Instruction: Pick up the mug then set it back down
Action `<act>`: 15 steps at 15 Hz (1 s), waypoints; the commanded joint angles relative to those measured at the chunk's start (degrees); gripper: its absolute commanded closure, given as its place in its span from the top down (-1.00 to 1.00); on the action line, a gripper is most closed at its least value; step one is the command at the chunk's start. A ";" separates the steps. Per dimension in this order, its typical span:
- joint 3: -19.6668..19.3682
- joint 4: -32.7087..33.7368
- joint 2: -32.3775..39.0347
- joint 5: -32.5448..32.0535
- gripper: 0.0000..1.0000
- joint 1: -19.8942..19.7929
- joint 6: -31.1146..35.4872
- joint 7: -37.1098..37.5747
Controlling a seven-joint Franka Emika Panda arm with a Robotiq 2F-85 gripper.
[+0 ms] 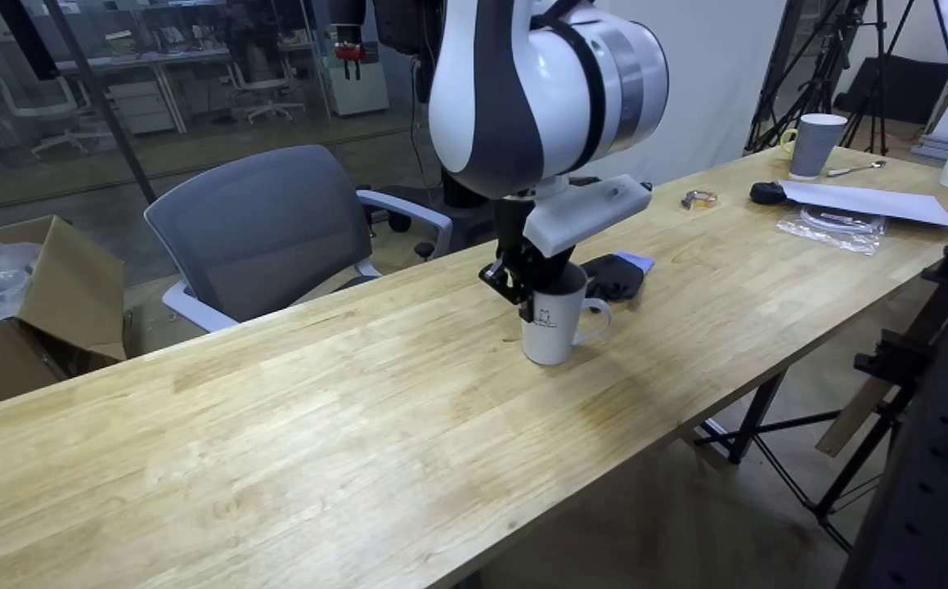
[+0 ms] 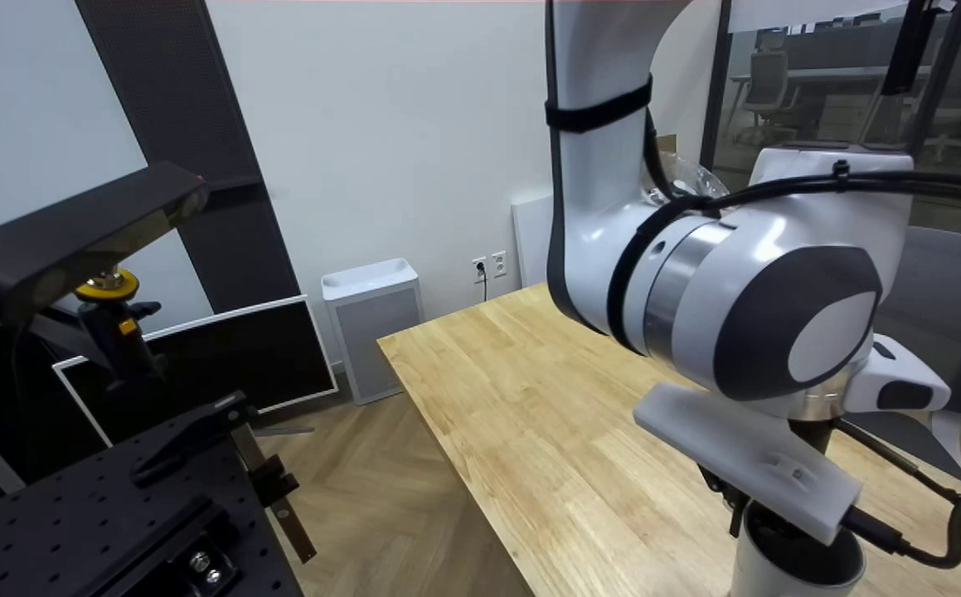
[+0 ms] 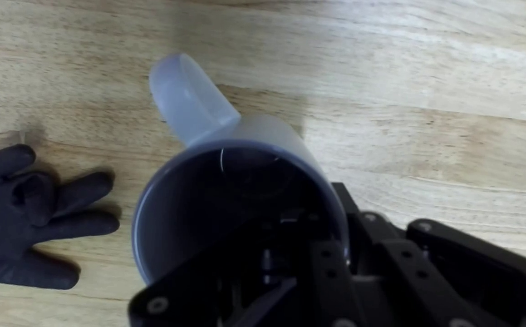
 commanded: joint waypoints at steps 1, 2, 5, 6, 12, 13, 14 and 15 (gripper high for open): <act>0.72 -0.48 -0.55 0.33 -0.95 -0.71 0.75 1.05; 0.68 -0.35 -0.50 0.33 -0.95 -0.70 0.51 1.07; 0.14 0.00 -0.47 0.23 -0.17 -0.34 -0.27 1.21; -0.33 0.17 -0.49 0.18 -0.04 0.05 -0.82 1.44; -7.29 0.70 -2.19 -0.24 0.76 6.74 -4.97 5.91; -8.51 0.97 -2.51 -0.40 0.92 7.99 -6.16 6.85; -9.63 1.18 -2.92 -0.63 0.97 9.12 -7.35 7.84; -10.42 1.48 -3.28 -0.91 1.00 10.00 -8.64 8.60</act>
